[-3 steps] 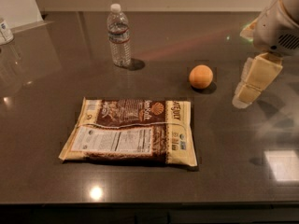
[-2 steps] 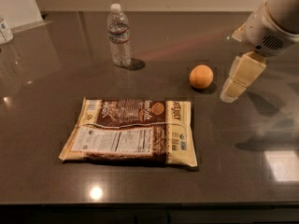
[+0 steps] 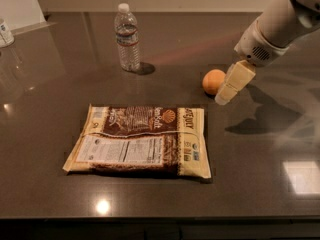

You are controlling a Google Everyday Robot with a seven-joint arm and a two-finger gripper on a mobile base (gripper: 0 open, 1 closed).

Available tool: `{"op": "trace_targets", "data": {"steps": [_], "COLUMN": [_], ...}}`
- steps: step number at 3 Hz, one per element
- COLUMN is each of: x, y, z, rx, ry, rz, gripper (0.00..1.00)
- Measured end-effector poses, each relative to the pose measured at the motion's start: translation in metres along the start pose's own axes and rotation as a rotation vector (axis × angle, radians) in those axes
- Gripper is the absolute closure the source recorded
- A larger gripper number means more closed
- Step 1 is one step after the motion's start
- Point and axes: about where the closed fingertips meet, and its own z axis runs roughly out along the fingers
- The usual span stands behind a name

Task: Move orange near water bottle

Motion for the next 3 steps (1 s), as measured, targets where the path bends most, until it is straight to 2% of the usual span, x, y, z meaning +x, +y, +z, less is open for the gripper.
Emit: {"op": "trace_targets", "data": {"steps": [1, 2, 3], "x": [0.000, -0.002, -0.001], "y": [-0.014, -0.022, -0.024], "z": [0.023, 0.041, 0.054], "rx": [-0.006, -0.019, -0.030], "ry": [-0.008, -0.011, -0.001], "rz": [0.050, 0.074, 0.088], "gripper": [0.00, 0.00, 0.18]}}
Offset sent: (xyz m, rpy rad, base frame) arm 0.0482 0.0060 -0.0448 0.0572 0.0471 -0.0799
